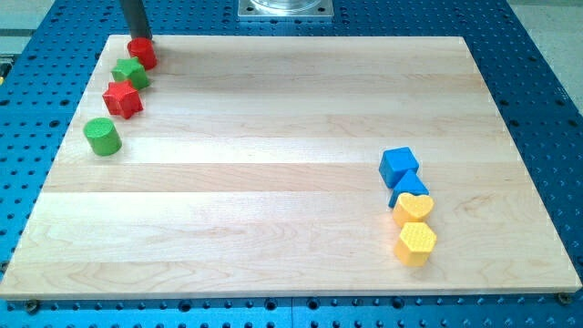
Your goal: Move the red star to the bottom right side of the green star
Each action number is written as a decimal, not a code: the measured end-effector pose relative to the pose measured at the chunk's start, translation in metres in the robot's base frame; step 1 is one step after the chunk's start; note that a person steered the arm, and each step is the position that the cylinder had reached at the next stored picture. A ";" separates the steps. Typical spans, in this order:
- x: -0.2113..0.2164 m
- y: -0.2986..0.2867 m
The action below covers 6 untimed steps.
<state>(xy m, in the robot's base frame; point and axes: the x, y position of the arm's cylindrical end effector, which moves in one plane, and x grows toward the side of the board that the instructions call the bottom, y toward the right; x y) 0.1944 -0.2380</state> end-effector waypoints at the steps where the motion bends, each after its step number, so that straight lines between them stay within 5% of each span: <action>1: 0.029 0.000; 2: 0.071 0.000; 5: 0.108 -0.018; 6: 0.140 -0.062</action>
<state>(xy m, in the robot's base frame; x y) 0.3343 -0.3002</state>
